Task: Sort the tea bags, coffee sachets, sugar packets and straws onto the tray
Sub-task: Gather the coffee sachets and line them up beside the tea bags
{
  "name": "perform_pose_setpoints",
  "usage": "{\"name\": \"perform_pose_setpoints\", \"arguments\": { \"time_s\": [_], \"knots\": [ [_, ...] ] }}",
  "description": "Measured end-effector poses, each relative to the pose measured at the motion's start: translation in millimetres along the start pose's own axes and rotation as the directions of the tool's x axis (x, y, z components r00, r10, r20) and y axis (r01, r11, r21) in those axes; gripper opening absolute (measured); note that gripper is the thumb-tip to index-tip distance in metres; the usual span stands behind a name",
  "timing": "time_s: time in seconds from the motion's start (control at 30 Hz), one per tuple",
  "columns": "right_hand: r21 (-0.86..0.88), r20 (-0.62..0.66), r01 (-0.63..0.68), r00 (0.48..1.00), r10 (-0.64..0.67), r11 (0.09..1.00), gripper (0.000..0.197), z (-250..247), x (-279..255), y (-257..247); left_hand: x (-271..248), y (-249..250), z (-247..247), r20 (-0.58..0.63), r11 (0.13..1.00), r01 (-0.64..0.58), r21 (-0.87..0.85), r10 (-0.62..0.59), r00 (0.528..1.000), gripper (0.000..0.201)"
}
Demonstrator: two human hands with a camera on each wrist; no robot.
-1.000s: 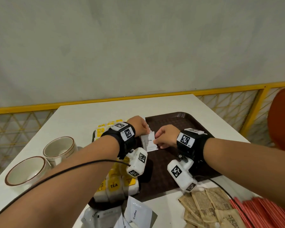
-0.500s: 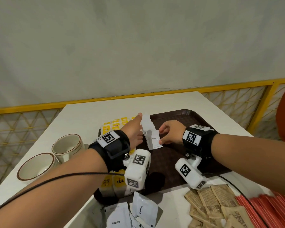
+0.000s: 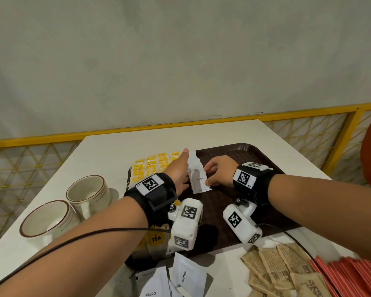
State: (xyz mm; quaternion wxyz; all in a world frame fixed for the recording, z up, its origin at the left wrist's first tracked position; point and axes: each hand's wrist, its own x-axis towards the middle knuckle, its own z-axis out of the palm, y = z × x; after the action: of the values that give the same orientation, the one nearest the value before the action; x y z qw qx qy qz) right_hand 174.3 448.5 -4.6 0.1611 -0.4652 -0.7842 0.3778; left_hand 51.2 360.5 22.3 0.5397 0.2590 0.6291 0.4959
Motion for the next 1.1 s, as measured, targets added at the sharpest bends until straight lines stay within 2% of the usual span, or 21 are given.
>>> {"name": "perform_pose_setpoints", "arguments": {
  "time_s": [0.4, 0.87, 1.1],
  "knots": [
    [0.203, 0.037, -0.059, 0.998, 0.052, 0.977, 0.027, -3.8, -8.1, 2.8, -15.0, 2.5, 1.0, 0.042, 1.000, 0.017, -0.008, -0.016, 0.999, 0.070],
    [0.169, 0.016, -0.030, 0.999, 0.028, 0.985, 0.020, -0.8, -9.5, 0.3, -15.5, -3.8, 2.2, 0.032, 0.999, 0.018, 0.029, -0.019, 0.999, 0.069],
    [0.138, 0.019, -0.027, 1.000, 0.025, 0.990, 0.024, -1.5, -13.1, 1.0, -15.6, -3.8, 0.1, 0.023, 0.999, 0.010, 0.052, -0.011, 1.000, 0.068]
  ]
}}
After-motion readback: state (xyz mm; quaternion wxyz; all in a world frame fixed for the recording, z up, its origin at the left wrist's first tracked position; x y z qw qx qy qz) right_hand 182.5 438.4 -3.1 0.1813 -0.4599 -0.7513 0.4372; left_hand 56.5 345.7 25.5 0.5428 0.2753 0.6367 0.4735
